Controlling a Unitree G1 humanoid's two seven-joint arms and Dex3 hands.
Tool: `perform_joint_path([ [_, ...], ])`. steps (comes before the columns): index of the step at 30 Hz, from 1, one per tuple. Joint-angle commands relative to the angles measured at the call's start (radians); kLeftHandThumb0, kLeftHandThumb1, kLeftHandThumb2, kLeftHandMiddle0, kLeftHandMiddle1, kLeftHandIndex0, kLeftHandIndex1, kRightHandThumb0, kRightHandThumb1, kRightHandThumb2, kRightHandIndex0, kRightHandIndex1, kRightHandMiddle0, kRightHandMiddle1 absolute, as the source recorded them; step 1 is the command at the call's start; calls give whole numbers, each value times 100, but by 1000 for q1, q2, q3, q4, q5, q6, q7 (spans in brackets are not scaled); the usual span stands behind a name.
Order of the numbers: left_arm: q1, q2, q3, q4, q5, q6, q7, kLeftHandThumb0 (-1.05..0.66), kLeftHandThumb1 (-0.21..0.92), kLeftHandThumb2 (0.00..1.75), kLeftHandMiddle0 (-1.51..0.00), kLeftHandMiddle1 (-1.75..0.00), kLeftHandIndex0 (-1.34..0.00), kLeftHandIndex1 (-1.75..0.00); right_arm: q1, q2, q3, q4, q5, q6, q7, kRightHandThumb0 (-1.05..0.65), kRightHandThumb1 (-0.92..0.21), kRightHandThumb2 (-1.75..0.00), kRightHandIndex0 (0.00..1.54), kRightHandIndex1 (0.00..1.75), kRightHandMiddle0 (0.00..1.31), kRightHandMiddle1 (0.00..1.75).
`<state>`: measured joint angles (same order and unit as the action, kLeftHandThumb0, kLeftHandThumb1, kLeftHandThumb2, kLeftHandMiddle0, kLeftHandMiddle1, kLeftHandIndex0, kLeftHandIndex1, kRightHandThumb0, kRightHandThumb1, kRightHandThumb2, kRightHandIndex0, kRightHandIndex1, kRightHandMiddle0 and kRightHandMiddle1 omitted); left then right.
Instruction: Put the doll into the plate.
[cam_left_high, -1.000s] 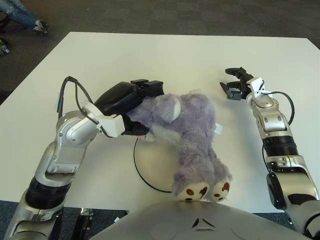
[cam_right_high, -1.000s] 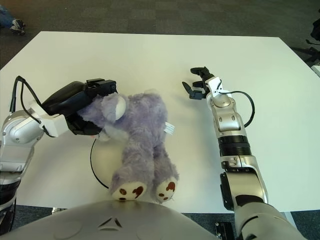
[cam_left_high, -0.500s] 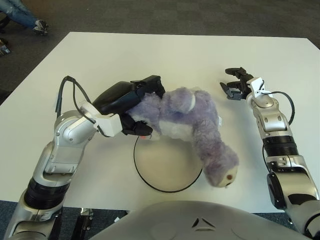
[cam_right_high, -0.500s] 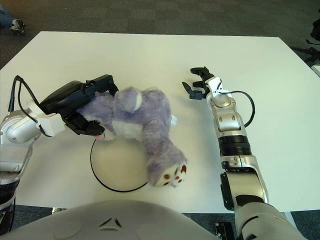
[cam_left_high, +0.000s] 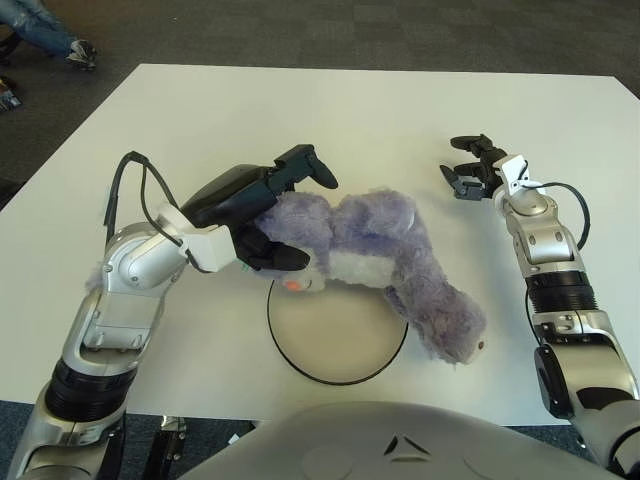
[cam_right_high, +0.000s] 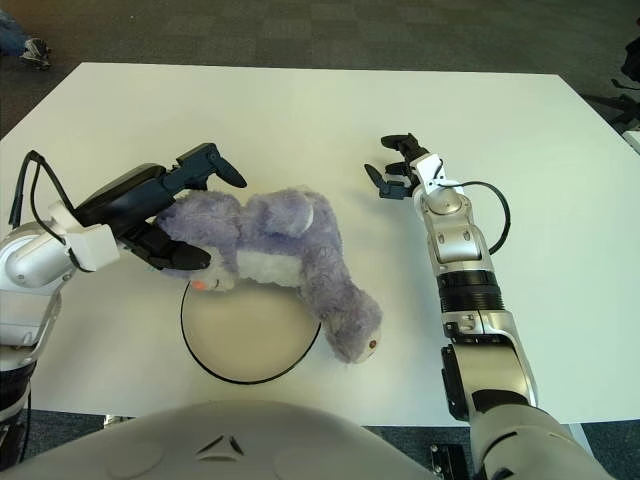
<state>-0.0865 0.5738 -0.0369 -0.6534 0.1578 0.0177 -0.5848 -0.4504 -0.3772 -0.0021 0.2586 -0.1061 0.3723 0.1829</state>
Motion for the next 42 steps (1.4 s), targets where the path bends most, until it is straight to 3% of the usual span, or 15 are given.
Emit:
perform_joint_path([
  [1,10,23,15,-16,-15,11,-17,-88,79,59,-82,-175,0,-119,23,-6,5,24,-10,30,7,-52,-52,-93,7,115,0,72],
  [2,10,27,15,-19,-15,15,-21,-89,81,58,-66,-175,0,-117,23,-6,5,24,-10,31,7,-52,-52,-93,7,116,0,72],
  [3,9,34,14,-20,-16,20,-28,-90,82,58,-61,-175,0,-116,22,-7,5,24,-10,31,7,-52,-52,-93,7,116,0,72],
  [6,10,45,15,-16,-19,5,-34,-92,88,53,-39,-148,0,-112,23,-7,5,23,-10,32,8,-53,-52,-93,7,117,0,72],
  [8,11,51,18,-10,-22,-11,-35,-93,90,51,-34,-144,0,-110,23,-8,5,21,-11,33,8,-53,-52,-93,6,117,0,72],
  [10,11,57,19,-8,-25,-14,-37,-94,91,52,-29,-124,0,-108,24,-9,6,20,-11,34,9,-52,-52,-93,6,118,0,70],
  [13,13,67,20,0,-27,-30,-40,-95,92,53,-25,-108,0,-107,24,-11,6,18,-10,36,12,-52,-52,-93,6,119,0,69],
  [17,13,79,28,15,-31,-67,-38,-97,92,57,-22,-97,0,-106,25,-14,6,14,-10,39,15,-52,-52,-93,6,119,0,69],
  [30,26,61,59,46,-28,-160,4,-97,92,49,-20,-88,0,-94,27,-17,4,18,-7,35,20,-50,-52,-94,6,115,0,67],
  [36,45,-3,120,110,-34,-337,110,-93,90,43,-27,-91,0,-89,27,-20,5,24,-10,31,20,-50,-52,-95,9,120,0,69],
  [42,46,-27,159,167,-78,-453,149,-91,88,42,-32,-95,0,-90,27,-24,8,28,-16,26,16,-51,-53,-94,11,127,0,73],
])
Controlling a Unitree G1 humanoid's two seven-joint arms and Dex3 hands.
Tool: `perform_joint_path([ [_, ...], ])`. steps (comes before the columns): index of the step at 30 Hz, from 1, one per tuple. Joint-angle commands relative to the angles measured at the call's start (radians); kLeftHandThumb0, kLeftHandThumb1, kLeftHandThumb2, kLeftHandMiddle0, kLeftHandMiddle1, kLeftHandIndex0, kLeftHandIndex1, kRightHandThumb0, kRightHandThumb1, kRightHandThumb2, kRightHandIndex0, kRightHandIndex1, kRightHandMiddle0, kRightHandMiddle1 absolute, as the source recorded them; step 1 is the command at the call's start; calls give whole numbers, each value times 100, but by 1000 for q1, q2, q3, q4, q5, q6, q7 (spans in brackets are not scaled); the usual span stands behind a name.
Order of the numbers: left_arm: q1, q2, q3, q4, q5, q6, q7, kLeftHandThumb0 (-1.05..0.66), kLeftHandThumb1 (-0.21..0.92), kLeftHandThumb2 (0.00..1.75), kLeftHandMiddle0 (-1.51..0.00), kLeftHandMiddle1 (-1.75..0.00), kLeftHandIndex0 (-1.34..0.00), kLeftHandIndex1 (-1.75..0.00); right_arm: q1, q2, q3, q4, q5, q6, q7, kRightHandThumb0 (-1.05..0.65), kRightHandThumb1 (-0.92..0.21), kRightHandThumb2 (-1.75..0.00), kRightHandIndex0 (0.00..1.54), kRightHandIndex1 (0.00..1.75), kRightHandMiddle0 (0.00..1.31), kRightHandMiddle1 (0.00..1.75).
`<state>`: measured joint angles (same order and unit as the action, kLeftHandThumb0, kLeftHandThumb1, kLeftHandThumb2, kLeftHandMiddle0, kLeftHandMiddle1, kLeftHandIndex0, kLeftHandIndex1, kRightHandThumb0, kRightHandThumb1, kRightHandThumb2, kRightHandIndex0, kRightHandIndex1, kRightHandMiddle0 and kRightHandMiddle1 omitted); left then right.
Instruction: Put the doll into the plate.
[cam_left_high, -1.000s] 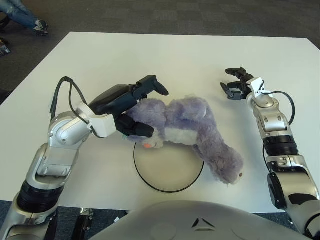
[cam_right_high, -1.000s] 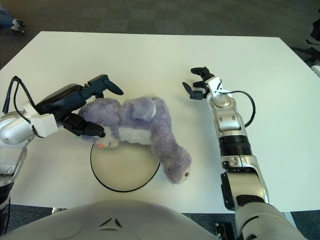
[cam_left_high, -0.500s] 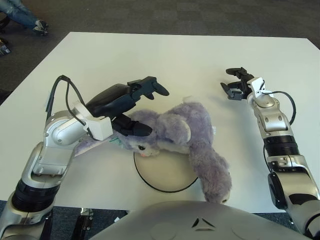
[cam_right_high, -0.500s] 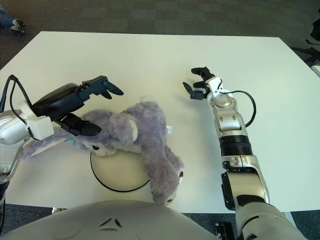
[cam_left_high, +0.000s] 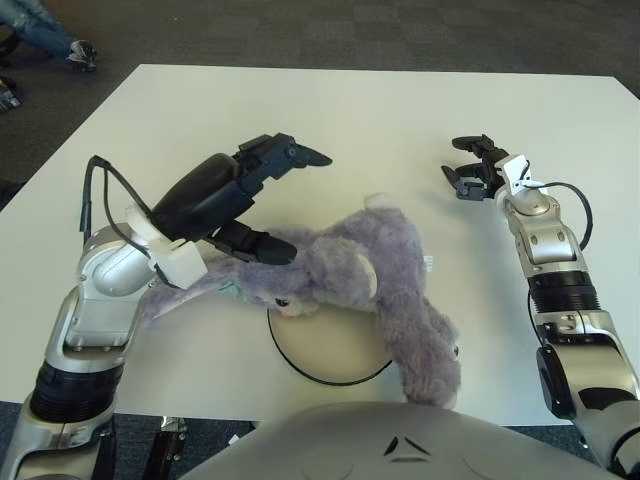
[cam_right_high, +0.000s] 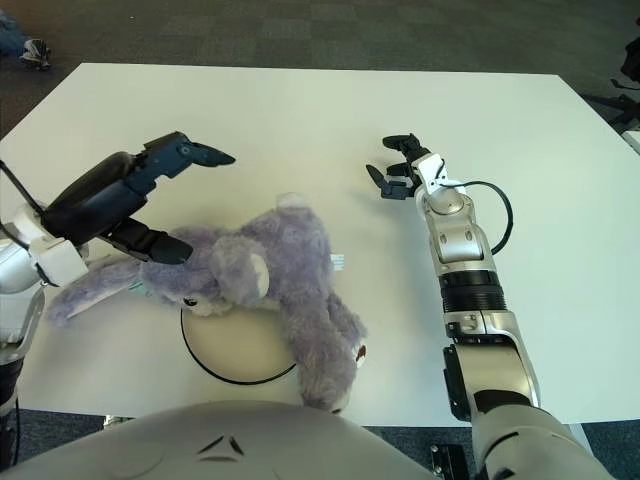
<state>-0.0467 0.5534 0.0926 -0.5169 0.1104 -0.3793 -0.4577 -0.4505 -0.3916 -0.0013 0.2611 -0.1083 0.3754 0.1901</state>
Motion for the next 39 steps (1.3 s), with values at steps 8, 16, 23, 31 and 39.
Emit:
perform_joint_path([
  [8,-15,-10,80,72,-65,-71,46,-93,92,50,-44,-107,0,-107,25,-11,9,27,-10,25,11,-50,-52,-94,9,124,0,68],
  [16,-39,-15,117,73,-22,67,91,-92,92,56,-48,-117,0,-118,23,-13,8,40,-8,21,12,-51,-52,-94,9,126,0,70],
  [23,-233,29,81,293,139,163,145,-83,92,56,-36,-107,0,-127,21,-13,3,56,-1,10,15,-52,-52,-94,9,130,0,73],
  [31,-325,-32,17,374,261,231,259,-73,83,70,-40,-112,-10,-136,30,-6,-7,59,9,-10,9,-49,-51,-96,10,126,0,74],
  [39,-403,-128,5,711,198,121,400,-45,67,87,-72,-149,-32,-167,47,19,-53,77,45,-74,-17,-40,-49,-104,20,117,0,86],
])
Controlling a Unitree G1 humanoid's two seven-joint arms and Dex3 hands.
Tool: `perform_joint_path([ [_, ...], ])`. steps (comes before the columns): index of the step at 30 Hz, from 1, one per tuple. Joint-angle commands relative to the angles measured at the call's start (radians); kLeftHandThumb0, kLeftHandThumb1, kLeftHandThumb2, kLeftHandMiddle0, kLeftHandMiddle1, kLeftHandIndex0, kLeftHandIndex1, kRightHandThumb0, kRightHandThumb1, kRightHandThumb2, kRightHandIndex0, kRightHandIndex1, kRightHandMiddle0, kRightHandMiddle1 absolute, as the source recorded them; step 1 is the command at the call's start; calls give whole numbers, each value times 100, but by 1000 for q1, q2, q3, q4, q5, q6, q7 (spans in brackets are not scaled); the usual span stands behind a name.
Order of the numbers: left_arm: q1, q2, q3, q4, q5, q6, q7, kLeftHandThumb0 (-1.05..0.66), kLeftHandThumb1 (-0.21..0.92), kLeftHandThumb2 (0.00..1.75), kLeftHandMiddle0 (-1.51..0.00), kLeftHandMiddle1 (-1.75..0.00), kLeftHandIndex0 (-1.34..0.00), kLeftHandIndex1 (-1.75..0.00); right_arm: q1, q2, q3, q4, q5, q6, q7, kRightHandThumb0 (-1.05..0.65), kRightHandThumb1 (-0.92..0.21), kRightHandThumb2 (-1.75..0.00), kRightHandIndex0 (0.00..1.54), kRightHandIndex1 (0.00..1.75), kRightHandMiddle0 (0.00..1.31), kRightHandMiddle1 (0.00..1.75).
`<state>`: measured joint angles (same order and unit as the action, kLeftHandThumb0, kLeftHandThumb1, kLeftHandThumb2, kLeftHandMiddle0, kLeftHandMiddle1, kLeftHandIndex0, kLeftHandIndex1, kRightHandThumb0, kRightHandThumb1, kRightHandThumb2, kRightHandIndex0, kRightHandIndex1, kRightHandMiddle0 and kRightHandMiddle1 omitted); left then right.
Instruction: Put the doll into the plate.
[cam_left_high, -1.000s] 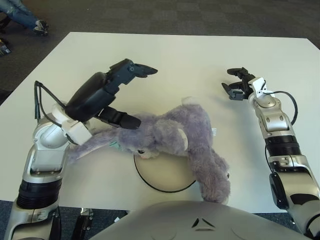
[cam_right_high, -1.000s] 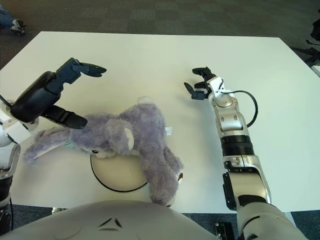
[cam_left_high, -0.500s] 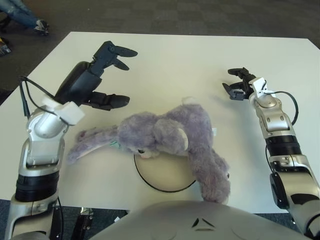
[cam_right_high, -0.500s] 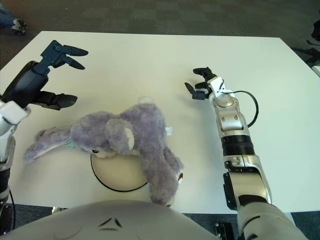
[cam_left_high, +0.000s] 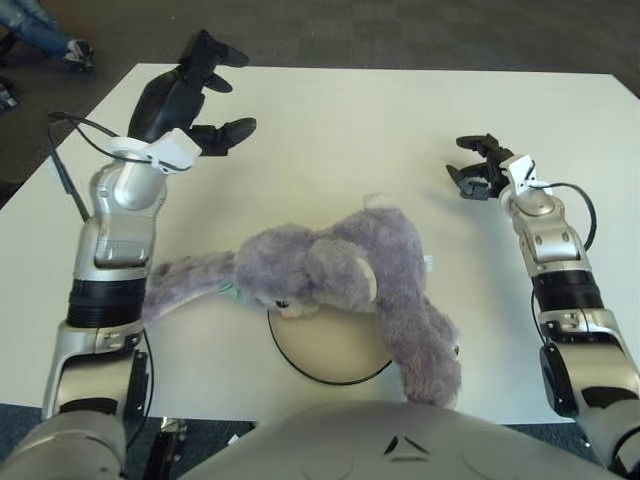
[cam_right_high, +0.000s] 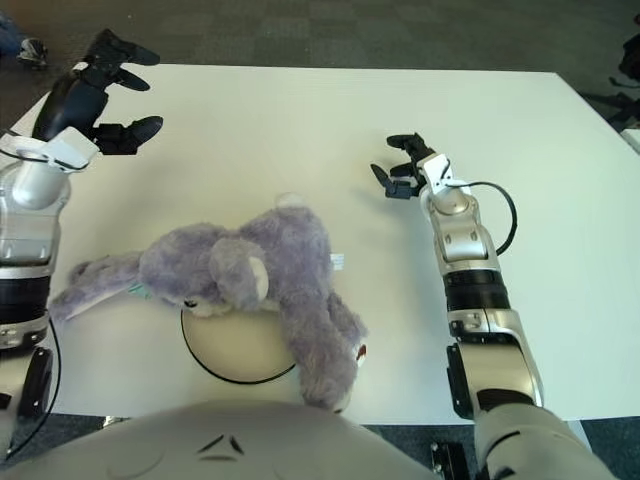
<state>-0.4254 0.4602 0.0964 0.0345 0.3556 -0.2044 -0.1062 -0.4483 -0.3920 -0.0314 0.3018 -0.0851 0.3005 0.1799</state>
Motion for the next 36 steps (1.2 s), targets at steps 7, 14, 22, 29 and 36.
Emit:
perform_joint_path([
  [7,-68,-92,32,299,-230,-150,-2,-40,62,93,-87,-163,-38,-174,56,56,-69,50,52,-55,-55,7,-63,-82,42,143,0,100],
  [14,-69,-133,40,357,-314,-125,-8,-40,61,95,-94,-167,-39,-175,63,86,-105,54,72,-93,-97,39,-45,-113,51,170,0,122],
  [22,-106,-161,48,476,-376,-106,-24,-41,58,99,-98,-173,-41,-175,67,106,-125,63,76,-123,-137,46,-32,-131,60,174,1,143],
  [29,-120,-178,56,521,-422,-51,-41,-41,56,101,-100,-175,-42,-175,72,114,-135,65,78,-144,-151,49,-25,-139,65,175,5,150],
  [36,-110,-189,51,535,-424,-27,-37,-41,56,101,-100,-175,-43,-175,79,120,-144,66,82,-162,-154,50,-22,-143,68,175,8,154],
])
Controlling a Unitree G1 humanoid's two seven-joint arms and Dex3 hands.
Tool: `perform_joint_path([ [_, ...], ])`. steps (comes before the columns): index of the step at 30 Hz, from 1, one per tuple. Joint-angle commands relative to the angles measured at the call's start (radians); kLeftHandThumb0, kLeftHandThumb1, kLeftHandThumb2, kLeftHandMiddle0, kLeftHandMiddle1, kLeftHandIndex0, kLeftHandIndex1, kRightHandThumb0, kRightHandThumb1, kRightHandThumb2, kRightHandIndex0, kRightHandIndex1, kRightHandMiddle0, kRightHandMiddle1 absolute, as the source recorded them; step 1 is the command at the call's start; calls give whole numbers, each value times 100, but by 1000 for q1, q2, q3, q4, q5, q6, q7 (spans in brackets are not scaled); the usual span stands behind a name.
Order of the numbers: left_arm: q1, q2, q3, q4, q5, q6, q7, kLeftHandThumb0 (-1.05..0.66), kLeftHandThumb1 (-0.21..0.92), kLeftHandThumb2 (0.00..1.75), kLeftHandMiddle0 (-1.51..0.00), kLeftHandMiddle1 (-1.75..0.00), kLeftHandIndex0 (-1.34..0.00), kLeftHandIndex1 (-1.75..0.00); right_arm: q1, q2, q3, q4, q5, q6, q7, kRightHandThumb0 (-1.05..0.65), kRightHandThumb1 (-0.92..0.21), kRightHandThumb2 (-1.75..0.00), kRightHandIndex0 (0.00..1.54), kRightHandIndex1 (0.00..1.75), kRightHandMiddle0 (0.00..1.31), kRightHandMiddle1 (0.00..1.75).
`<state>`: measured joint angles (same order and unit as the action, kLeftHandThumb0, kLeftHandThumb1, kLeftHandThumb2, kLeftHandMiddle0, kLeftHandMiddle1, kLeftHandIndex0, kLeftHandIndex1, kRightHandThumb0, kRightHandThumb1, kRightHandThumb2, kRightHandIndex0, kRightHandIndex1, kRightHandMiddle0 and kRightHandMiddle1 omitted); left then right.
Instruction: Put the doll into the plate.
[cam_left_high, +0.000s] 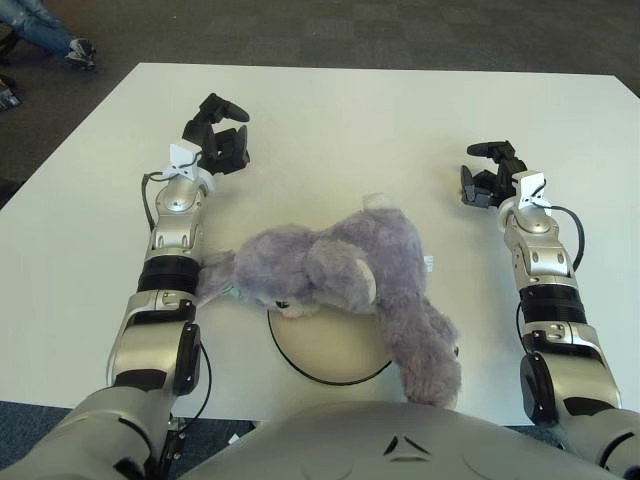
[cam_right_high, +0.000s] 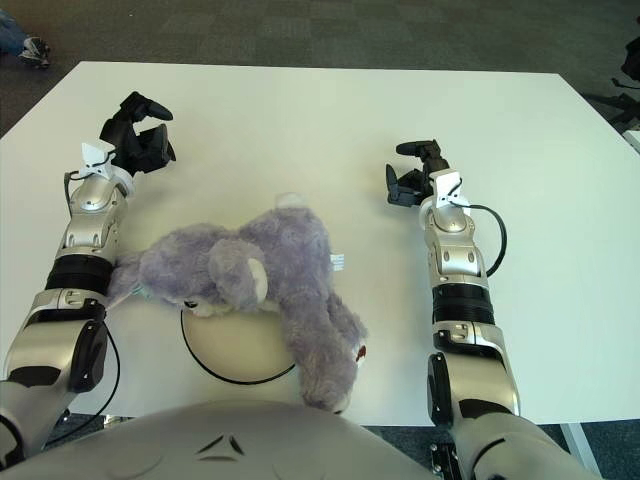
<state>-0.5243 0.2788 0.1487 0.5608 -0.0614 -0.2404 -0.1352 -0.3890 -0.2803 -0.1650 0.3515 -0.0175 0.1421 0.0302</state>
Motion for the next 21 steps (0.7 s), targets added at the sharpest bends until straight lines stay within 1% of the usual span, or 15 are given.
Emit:
perform_joint_path([
  [1,-10,-9,-2,13,-8,6,-12,-41,55,101,-99,-175,-43,-175,21,9,-11,15,15,-5,-5,50,-22,-143,68,175,9,154],
  [6,-11,-19,-5,42,-23,-5,-40,-41,55,102,-98,-174,-43,-175,25,15,-20,11,20,-5,-13,50,-22,-143,68,175,10,158],
  [7,-12,-21,-4,47,-27,-4,-46,-41,55,102,-98,-174,-43,-175,25,16,-21,11,21,-5,-15,32,-30,-134,58,175,20,164],
  [9,-14,-26,-2,55,-33,1,-51,-41,55,103,-98,-174,-43,-175,26,18,-24,9,22,-5,-20,16,-38,-125,49,175,28,169],
  [11,-16,-31,1,62,-38,8,-53,-41,54,103,-98,-174,-43,-175,28,20,-26,7,23,-4,-25,6,-42,-121,44,175,35,172],
  [14,-17,-40,4,64,-45,24,-49,-41,55,103,-97,-174,-43,-175,31,25,-29,4,22,-7,-36,2,-41,-121,44,175,39,174],
  [18,-14,-51,6,61,-55,38,-47,-41,56,100,-95,-175,-42,-175,33,27,-35,5,23,-13,-42,0,-36,-128,47,175,45,174],
  [21,-2,-66,12,47,-80,62,-58,-41,57,99,-93,-174,-41,-175,37,30,-42,12,33,-39,-37,0,-31,-134,51,175,49,175],
])
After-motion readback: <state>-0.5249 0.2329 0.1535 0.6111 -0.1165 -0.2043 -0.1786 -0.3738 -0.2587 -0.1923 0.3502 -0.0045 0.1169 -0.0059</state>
